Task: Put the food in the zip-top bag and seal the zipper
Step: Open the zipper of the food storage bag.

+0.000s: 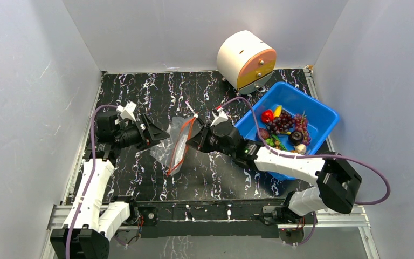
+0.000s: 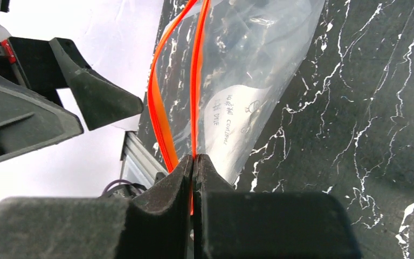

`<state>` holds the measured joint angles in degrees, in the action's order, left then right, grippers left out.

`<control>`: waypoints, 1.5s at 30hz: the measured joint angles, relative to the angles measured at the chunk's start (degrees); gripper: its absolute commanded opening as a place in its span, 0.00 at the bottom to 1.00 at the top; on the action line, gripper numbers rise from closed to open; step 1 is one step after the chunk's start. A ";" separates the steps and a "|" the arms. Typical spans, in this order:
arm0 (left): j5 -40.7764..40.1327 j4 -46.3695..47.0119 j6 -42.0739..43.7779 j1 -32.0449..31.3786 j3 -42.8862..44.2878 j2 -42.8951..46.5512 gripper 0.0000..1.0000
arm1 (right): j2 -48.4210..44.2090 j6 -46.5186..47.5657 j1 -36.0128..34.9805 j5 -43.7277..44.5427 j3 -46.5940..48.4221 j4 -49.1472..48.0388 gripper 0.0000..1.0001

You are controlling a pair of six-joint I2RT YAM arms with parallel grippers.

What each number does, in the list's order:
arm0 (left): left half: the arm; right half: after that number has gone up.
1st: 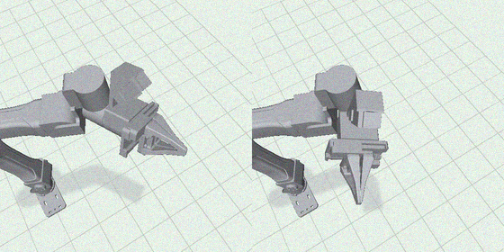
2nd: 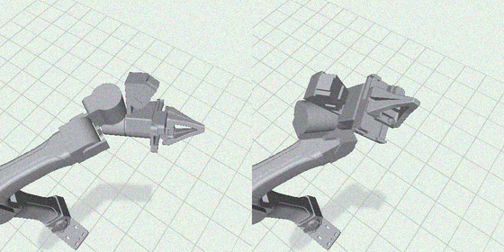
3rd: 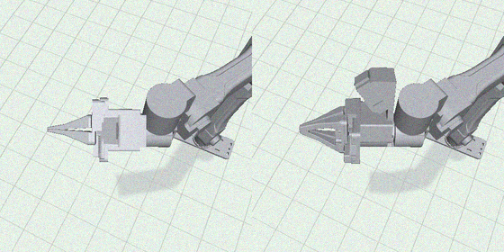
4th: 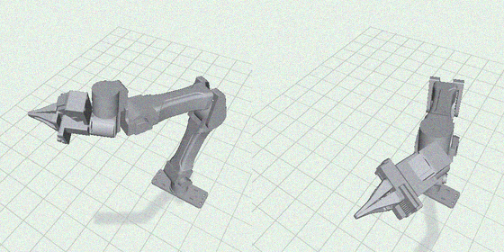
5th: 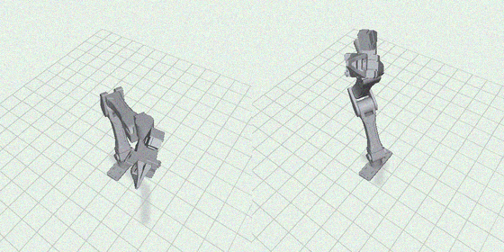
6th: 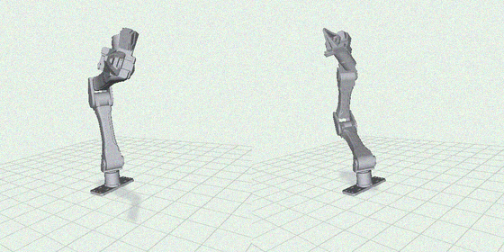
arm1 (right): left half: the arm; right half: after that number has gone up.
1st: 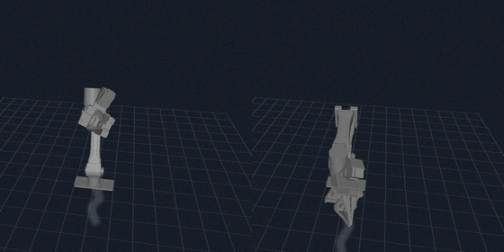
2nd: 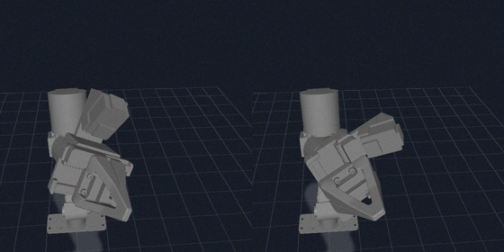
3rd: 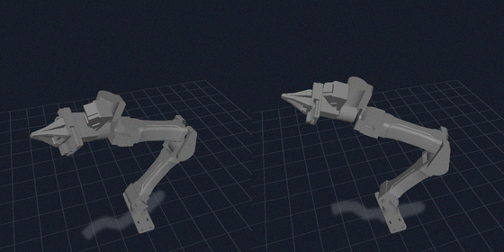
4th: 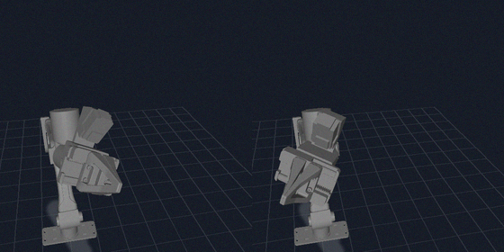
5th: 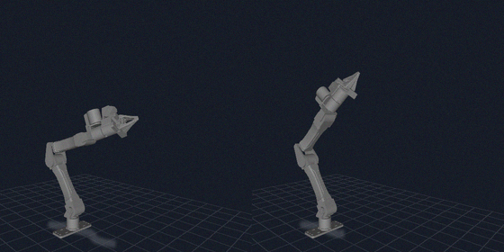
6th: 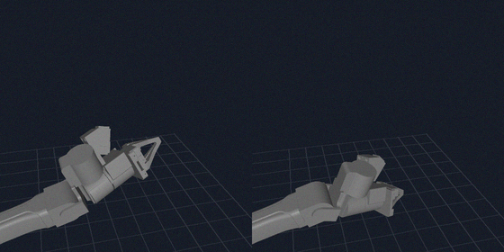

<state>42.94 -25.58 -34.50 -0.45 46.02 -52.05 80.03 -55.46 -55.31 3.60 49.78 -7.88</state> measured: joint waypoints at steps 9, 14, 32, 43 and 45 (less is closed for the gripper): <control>2.82 1.38 2.62 -2.54 -0.22 0.70 0.72 | -0.92 -2.12 2.51 -5.18 -0.09 1.64 0.00; 1.99 3.10 3.61 -5.95 -0.37 -0.39 0.65 | -0.92 -2.93 2.60 -5.99 -0.09 2.21 0.00; -12.46 5.75 3.54 -17.75 -3.50 -5.95 0.00 | -1.86 -5.49 2.60 -8.83 -0.48 6.08 0.00; -20.57 2.58 5.60 -17.79 -2.19 -2.62 0.00 | -5.95 -1.36 2.58 -1.20 -0.50 15.85 0.00; -22.73 1.29 7.26 -17.79 -0.07 -2.69 0.00 | -6.99 -0.07 2.64 0.92 -0.61 17.38 0.00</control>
<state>20.21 -24.29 -27.24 -18.24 45.95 -54.74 73.03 -55.53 -52.66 4.51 49.17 9.50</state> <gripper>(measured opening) 0.010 0.009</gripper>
